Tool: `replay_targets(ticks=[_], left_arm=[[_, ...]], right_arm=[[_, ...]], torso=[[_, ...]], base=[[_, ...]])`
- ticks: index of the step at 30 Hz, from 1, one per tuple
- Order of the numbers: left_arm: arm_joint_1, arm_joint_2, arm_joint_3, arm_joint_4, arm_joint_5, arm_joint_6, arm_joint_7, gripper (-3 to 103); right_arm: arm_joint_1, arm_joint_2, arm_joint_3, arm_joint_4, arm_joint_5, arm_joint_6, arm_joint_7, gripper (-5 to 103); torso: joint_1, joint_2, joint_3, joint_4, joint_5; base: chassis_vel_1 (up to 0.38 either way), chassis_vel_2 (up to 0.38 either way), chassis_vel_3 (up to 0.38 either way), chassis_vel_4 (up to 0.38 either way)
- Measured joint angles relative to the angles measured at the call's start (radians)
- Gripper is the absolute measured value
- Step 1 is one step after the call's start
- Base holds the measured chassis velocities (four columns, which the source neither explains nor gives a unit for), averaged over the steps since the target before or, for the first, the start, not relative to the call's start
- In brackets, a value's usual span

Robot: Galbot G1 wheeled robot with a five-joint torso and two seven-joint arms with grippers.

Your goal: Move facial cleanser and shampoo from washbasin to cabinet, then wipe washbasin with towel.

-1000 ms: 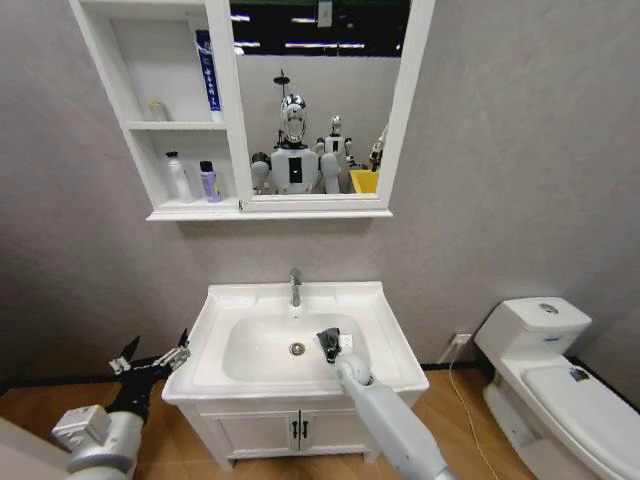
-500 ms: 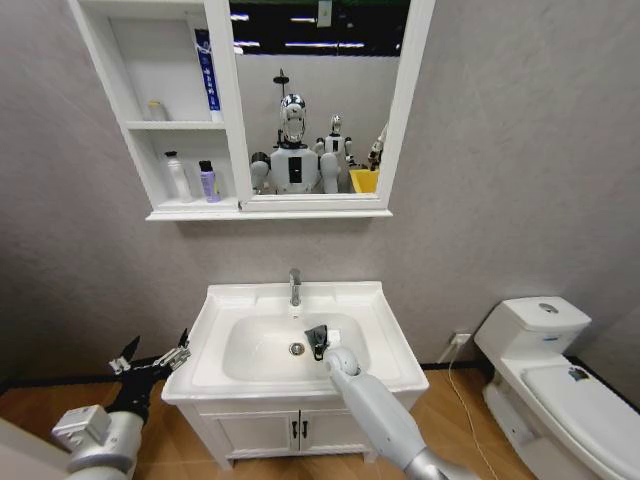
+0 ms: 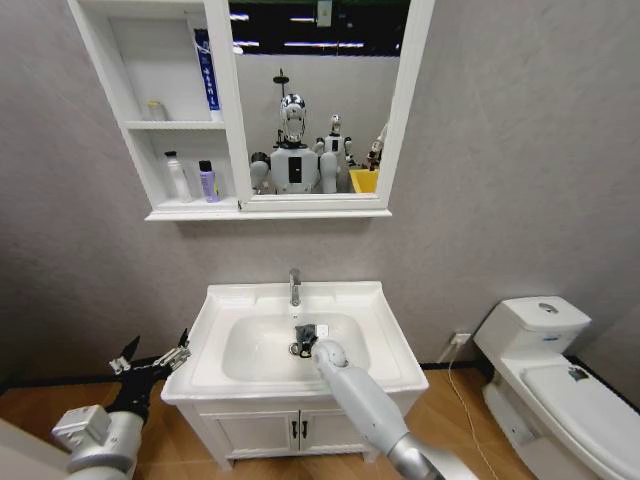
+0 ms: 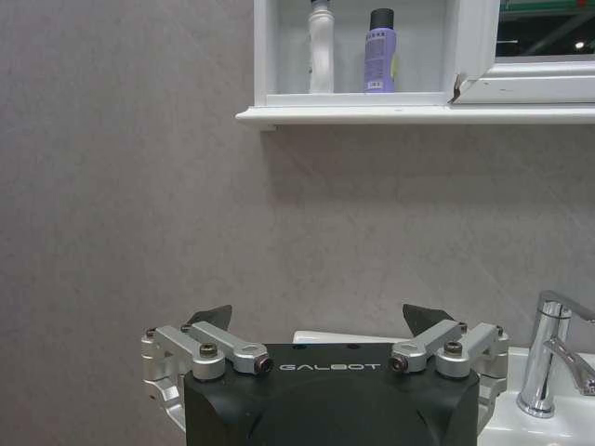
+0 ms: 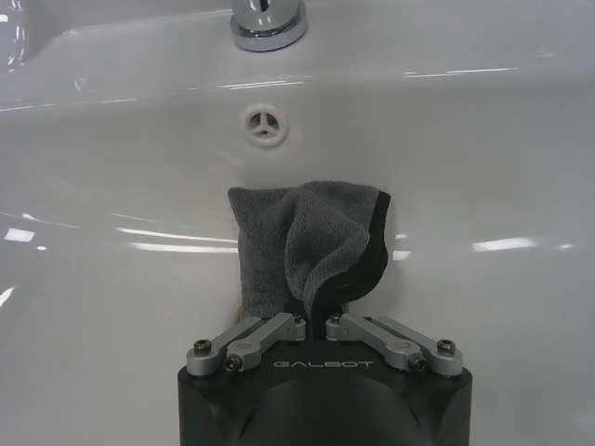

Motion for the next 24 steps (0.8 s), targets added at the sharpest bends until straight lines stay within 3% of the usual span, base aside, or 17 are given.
replay_targets(ticks=[15, 24], left_arm=[[0.000, 0.000, 0.000, 0.000, 0.000, 0.000, 0.000, 100], [0.000, 0.000, 0.000, 0.000, 0.000, 0.000, 0.000, 100]], right_arm=[[-0.007, 0.054, -0.026, -0.022, 0.007, -0.003, -0.023, 4], [-0.026, -0.010, -0.003, 0.028, 0.038, -0.017, 0.010, 4]], torso=[[0.000, 0.000, 0.000, 0.0000, 0.0000], [0.000, 0.000, 0.000, -0.0001, 0.0001]], base=[[0.000, 0.000, 0.000, 0.000], [0.000, 0.000, 0.000, 0.000]])
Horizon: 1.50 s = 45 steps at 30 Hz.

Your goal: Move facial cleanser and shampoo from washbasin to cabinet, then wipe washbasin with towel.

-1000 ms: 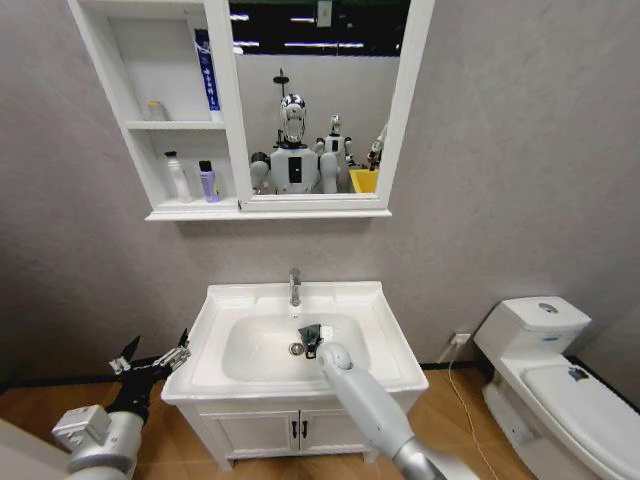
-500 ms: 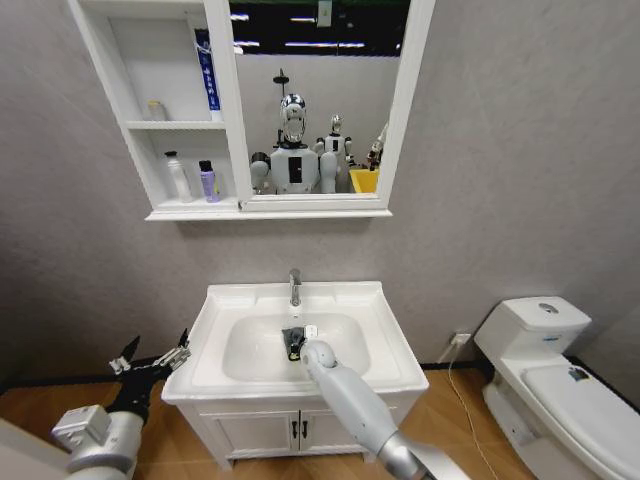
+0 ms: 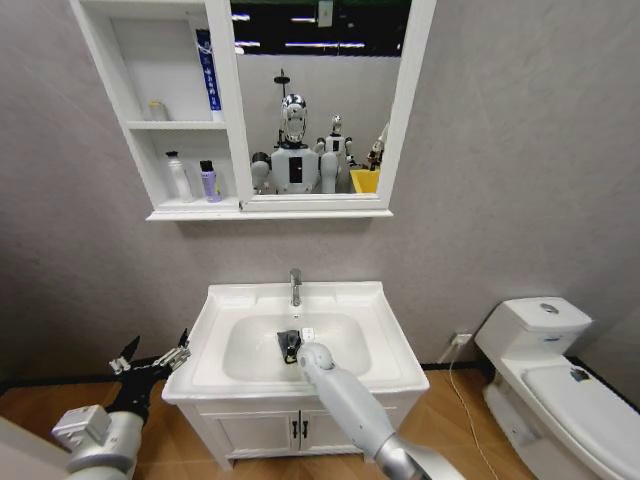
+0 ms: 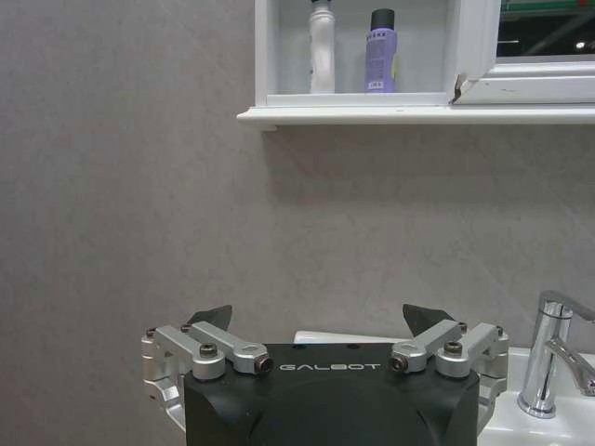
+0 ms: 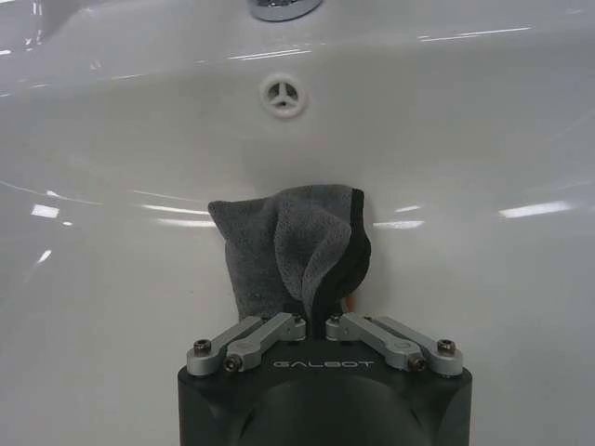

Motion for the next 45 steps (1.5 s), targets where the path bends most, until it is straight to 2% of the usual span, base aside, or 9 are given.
replay_targets(ticks=[8, 14, 23, 34, 45], left_arm=[[0.000, 0.000, 0.000, 0.000, 0.000, 0.000, 0.000, 100], [0.000, 0.000, 0.000, 0.000, 0.000, 0.000, 0.000, 100], [0.000, 0.000, 0.000, 0.000, 0.000, 0.000, 0.000, 100], [0.000, 0.000, 0.000, 0.000, 0.000, 0.000, 0.000, 100], [0.000, 0.000, 0.000, 0.000, 0.000, 0.000, 0.000, 100]], right_arm=[[-0.041, -0.082, 0.023, 0.079, 0.023, -0.011, 0.028, 4], [-0.049, -0.101, 0.027, 0.095, 0.027, -0.013, 0.030, 4], [-0.033, -0.060, 0.025, 0.039, 0.006, -0.004, 0.004, 4], [-0.001, 0.025, -0.005, -0.056, -0.062, 0.026, -0.052, 4], [0.010, 0.047, -0.014, -0.065, -0.070, 0.042, -0.075, 4]], torso=[[0.000, 0.000, 0.000, 0.0000, 0.0001], [0.000, 0.000, 0.000, 0.0000, 0.0001], [0.000, 0.000, 0.000, -0.0001, -0.0002], [0.000, 0.000, 0.000, 0.0000, -0.0002], [0.000, 0.000, 0.000, 0.0003, 0.0001]], base=[[0.000, 0.000, 0.000, 0.000], [0.000, 0.000, 0.000, 0.000], [0.000, 0.000, 0.000, 0.000], [0.000, 0.000, 0.000, 0.000], [0.000, 0.000, 0.000, 0.000]])
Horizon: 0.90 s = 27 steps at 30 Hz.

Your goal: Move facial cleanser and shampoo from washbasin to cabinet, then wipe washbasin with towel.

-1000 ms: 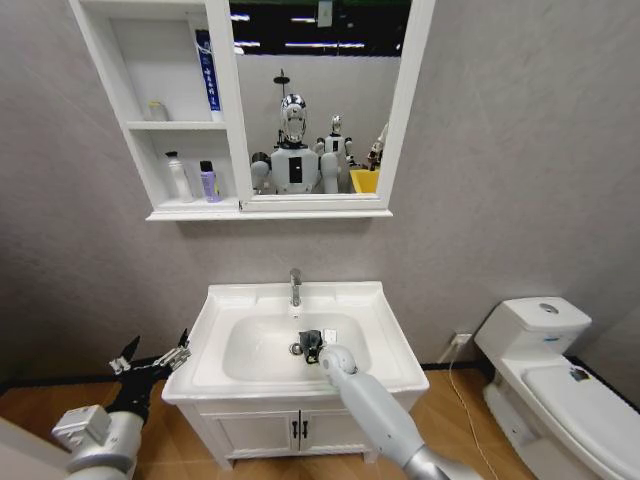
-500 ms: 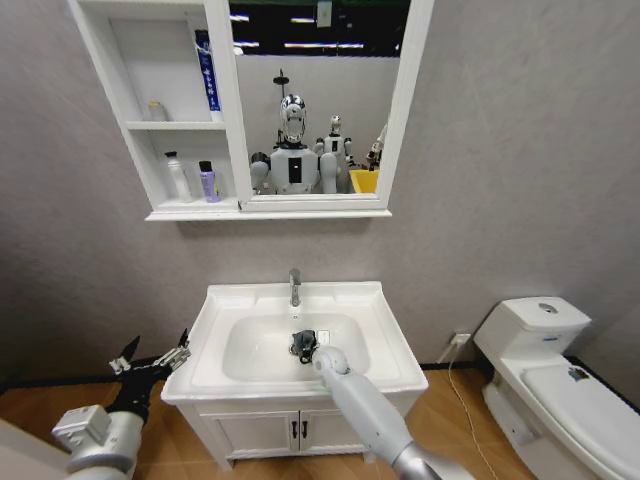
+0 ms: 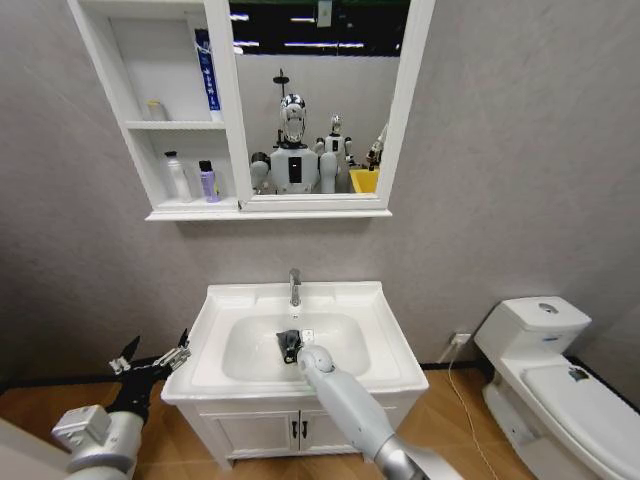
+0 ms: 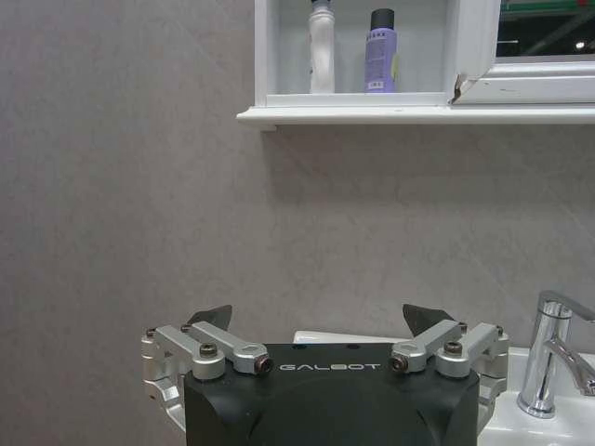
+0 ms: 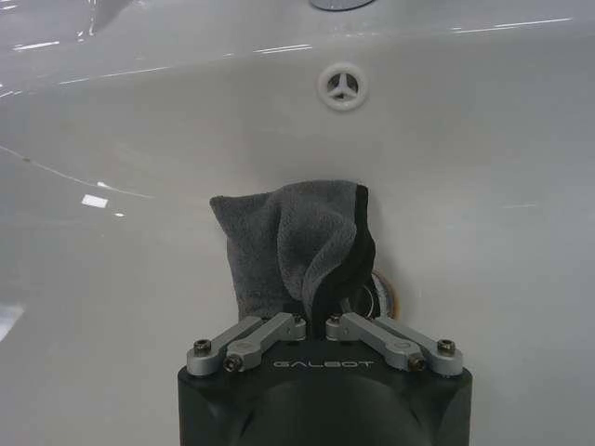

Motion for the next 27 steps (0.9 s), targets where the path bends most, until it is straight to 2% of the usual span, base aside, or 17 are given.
replay_targets(ticks=[7, 17, 22, 27], left_arm=[[0.000, 0.000, 0.000, 0.000, 0.000, 0.000, 0.000, 100], [0.000, 0.000, 0.000, 0.000, 0.000, 0.000, 0.000, 100], [0.000, 0.000, 0.000, 0.000, 0.000, 0.000, 0.000, 100], [0.000, 0.000, 0.000, 0.000, 0.000, 0.000, 0.000, 100]], right_arm=[[-0.014, -0.040, 0.012, 0.023, 0.007, -0.005, 0.016, 4], [-0.048, -0.148, 0.032, 0.121, 0.055, -0.024, 0.049, 4], [-0.049, -0.152, 0.032, 0.128, 0.059, -0.027, 0.050, 4], [-0.034, -0.115, 0.022, 0.089, 0.055, -0.023, 0.038, 4]], torso=[[0.000, 0.000, 0.000, 0.0000, 0.0001], [0.000, 0.000, 0.000, -0.0004, -0.0001], [0.000, 0.000, 0.000, -0.0004, -0.0001], [0.000, 0.000, 0.000, -0.0005, -0.0003]], base=[[0.000, 0.000, 0.000, 0.000], [0.000, 0.000, 0.000, 0.000], [0.000, 0.000, 0.000, 0.000], [0.000, 0.000, 0.000, 0.000]])
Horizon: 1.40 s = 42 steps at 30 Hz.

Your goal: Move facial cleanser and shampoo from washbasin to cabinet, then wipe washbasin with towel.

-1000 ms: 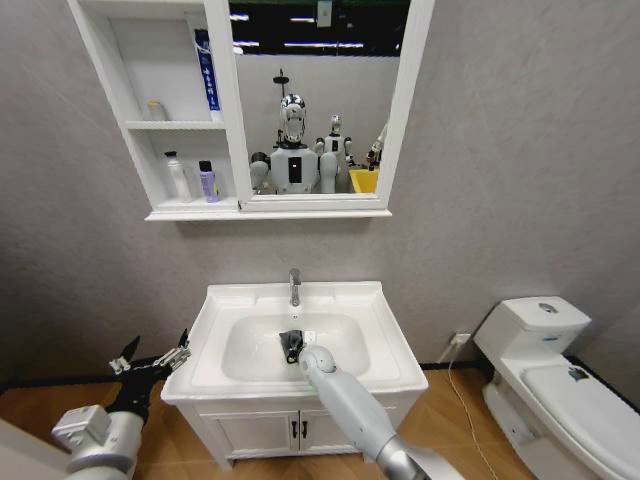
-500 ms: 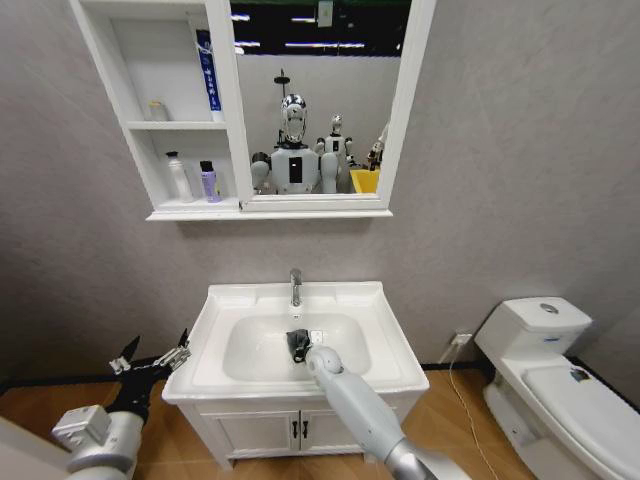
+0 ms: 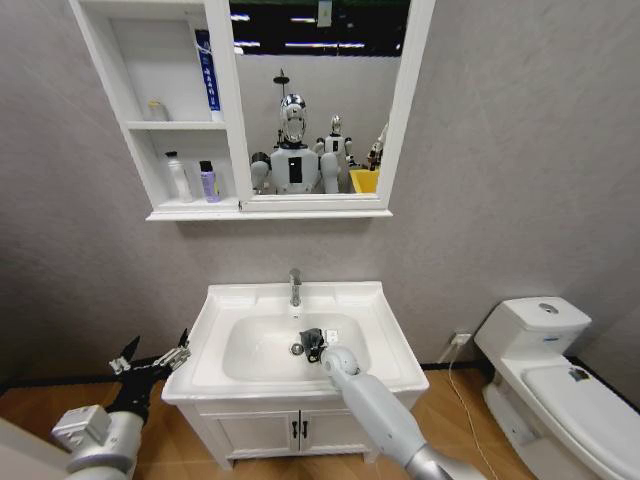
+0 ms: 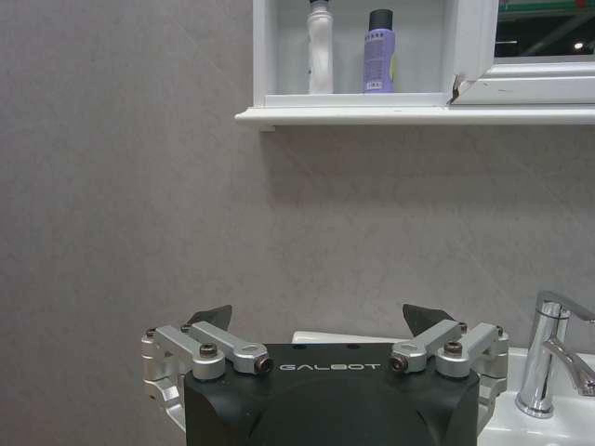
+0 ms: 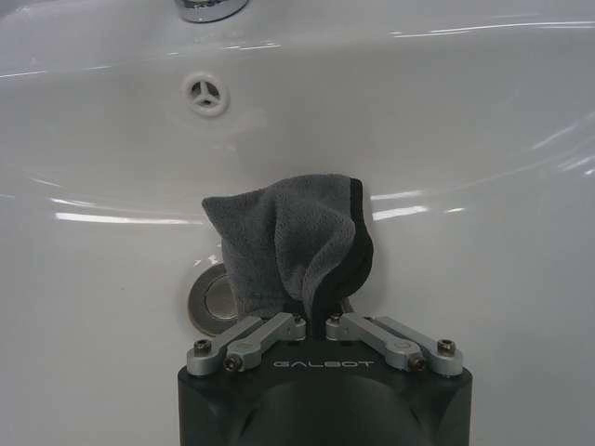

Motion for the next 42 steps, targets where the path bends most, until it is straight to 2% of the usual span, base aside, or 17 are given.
replay_targets(ticks=[11, 16, 30, 32, 42], left_arm=[[0.000, 0.000, 0.000, 0.000, 0.000, 0.000, 0.000, 100], [0.000, 0.000, 0.000, 0.000, 0.000, 0.000, 0.000, 100], [0.000, 0.000, 0.000, 0.000, 0.000, 0.000, 0.000, 100], [0.000, 0.000, 0.000, 0.000, 0.000, 0.000, 0.000, 100], [0.000, 0.000, 0.000, 0.000, 0.000, 0.000, 0.000, 100]], right_arm=[[0.019, 0.100, -0.032, -0.044, -0.023, 0.017, -0.029, 4], [0.018, 0.102, -0.031, -0.042, -0.022, 0.018, -0.031, 4], [-0.059, -0.005, 0.019, 0.076, 0.046, -0.019, 0.036, 4], [-0.079, -0.038, 0.032, 0.116, 0.065, -0.028, 0.050, 4], [-0.117, -0.119, 0.063, 0.183, 0.083, -0.038, 0.067, 4]], torso=[[0.000, 0.000, 0.000, 0.0004, 0.0001], [0.000, 0.000, 0.000, 0.0004, 0.0001], [0.000, 0.000, 0.000, 0.0003, 0.0004], [0.000, 0.000, 0.000, 0.0003, 0.0004], [0.000, 0.000, 0.000, 0.0004, 0.0004]], base=[[0.000, 0.000, 0.000, 0.000], [0.000, 0.000, 0.000, 0.000], [0.000, 0.000, 0.000, 0.000], [0.000, 0.000, 0.000, 0.000], [0.000, 0.000, 0.000, 0.000]])
